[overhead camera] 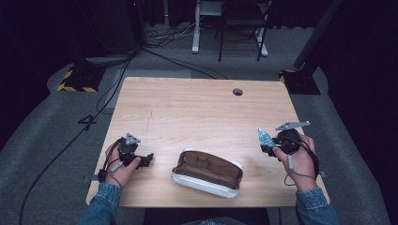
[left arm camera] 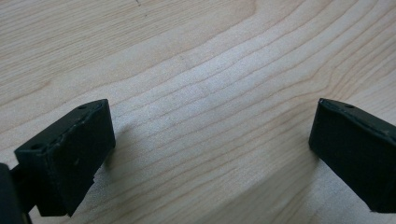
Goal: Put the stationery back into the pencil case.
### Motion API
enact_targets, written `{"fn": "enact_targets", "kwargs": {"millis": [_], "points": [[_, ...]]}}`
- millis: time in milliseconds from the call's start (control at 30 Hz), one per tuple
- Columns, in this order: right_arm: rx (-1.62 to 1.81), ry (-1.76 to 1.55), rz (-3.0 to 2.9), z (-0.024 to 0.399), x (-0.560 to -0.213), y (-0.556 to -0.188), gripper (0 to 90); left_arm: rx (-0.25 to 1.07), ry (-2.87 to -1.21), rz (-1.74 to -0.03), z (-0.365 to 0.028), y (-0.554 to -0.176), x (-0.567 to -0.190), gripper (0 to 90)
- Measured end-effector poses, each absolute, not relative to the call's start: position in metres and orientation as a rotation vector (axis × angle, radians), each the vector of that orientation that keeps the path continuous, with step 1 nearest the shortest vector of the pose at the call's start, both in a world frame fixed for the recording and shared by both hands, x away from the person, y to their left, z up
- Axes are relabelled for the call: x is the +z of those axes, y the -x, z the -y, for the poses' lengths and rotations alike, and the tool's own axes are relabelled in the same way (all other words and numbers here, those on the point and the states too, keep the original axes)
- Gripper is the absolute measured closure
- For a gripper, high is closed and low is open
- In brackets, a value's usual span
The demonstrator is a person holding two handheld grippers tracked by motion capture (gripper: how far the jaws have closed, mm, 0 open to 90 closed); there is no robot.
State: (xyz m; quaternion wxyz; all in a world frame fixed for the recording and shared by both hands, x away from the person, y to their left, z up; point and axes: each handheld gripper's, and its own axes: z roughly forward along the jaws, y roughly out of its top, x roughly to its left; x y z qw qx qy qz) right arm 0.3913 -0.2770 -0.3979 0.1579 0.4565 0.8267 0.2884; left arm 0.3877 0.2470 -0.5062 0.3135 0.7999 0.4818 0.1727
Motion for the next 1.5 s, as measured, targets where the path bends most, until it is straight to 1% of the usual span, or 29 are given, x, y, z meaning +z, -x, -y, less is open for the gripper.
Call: {"fn": "enact_targets", "kwargs": {"millis": [833, 1500], "points": [[0.919, -1.048, -2.499, 0.230, -0.361, -0.357, 39.5, 0.455, -2.109, -1.270, -0.247, -0.388, -0.506, 0.6], [0.996, -0.879, -2.615, 0.198, -0.352, -0.341, 39.5, 0.455, -2.109, -1.269, -0.247, -0.388, -0.506, 0.5]]}}
